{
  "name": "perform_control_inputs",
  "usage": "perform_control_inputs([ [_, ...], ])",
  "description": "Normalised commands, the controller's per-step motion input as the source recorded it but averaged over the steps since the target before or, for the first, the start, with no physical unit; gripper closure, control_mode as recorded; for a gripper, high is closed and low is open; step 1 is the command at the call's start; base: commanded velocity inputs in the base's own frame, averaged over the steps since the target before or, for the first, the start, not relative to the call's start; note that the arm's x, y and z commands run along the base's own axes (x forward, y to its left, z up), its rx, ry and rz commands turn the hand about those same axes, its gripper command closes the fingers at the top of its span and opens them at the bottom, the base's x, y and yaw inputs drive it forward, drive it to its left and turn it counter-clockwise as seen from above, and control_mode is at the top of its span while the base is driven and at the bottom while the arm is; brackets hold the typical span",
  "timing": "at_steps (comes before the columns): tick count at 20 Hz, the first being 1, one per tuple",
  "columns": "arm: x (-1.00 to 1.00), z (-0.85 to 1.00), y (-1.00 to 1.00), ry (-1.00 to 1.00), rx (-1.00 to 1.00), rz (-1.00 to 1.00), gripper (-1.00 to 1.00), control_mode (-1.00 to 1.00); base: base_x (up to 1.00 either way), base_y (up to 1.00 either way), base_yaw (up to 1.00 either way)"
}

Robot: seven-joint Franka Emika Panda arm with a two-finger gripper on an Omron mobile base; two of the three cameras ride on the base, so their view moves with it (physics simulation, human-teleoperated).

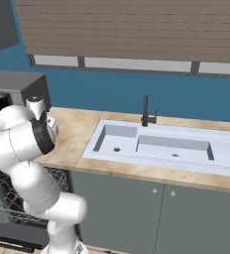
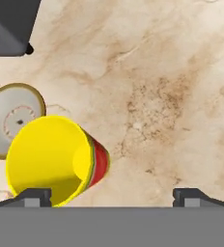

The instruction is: Pick up the cup and bowl from the counter, place them in the dishwasher, and close the dishwasher door.

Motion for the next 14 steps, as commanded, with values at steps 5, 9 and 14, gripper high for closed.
perform_control_inputs([
  [5,0.53,-0.25,0.13,0.06,0.00,0.00,-1.00,-1.00,0.00,0.00,0.00],
  [9,0.55,-0.25,0.16,0.06,0.00,0.00,-1.00,-1.00,0.00,0.00,0.00],
  [14,0.43,-0.22,0.24,0.03,0.00,0.00,-1.00,-1.00,0.00,0.00,0.00],
])
